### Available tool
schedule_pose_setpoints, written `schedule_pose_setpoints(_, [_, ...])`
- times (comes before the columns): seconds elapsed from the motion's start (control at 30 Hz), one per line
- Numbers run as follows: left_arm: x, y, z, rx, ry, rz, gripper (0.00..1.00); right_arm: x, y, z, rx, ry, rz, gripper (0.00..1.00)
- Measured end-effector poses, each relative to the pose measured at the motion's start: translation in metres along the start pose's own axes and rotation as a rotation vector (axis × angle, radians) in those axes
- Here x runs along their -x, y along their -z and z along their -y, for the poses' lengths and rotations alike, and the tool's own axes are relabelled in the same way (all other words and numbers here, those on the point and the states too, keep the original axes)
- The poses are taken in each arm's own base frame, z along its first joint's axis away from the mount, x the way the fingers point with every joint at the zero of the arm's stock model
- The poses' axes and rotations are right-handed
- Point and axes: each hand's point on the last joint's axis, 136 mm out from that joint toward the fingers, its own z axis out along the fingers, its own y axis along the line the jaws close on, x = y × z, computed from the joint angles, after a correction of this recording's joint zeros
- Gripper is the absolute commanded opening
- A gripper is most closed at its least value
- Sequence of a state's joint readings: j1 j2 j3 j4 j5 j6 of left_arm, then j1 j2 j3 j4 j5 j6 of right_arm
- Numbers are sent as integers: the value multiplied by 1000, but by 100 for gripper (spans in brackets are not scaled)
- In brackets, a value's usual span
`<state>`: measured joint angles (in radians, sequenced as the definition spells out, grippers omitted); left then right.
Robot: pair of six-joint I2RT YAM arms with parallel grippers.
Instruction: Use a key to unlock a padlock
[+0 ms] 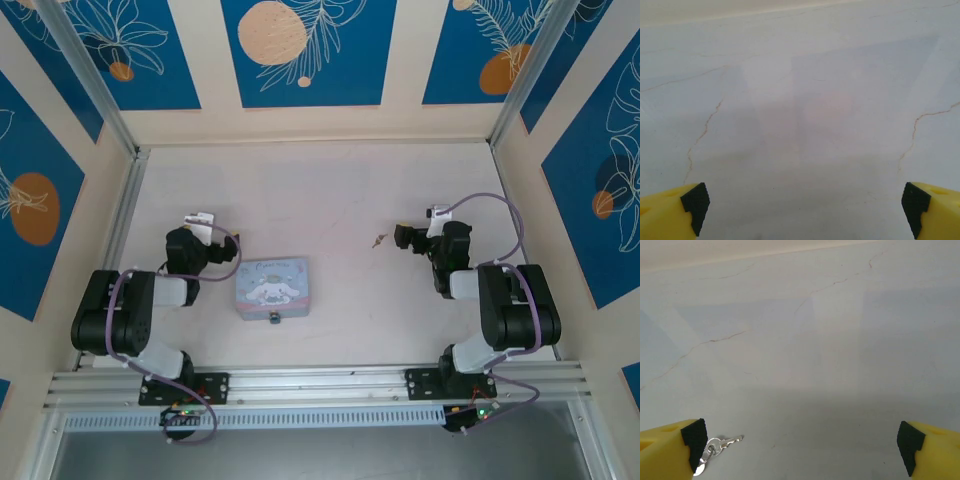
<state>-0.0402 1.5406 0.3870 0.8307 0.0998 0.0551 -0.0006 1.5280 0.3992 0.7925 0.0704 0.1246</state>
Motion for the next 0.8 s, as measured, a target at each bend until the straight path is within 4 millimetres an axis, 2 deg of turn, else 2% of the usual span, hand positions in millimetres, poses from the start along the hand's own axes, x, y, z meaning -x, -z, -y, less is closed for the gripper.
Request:
schedule_pose_setpoints(0.53, [-1,0,-8,48,4,-10,100,1,0,1,-2,-1,2,99])
schedule_pose_setpoints(0.63, [-4,-1,-13,71,22,-52,100,3,6,3,-44,-5,-16,100])
schedule_pose_setpoints(0.7, [6,-2,-17,92,31,-82,100,19,15,4,-68,-30,-24,100])
schedule_pose_setpoints(0.8, [47,-2,-27,131,77,-80,100,69,26,3,-100,-145,16,99])
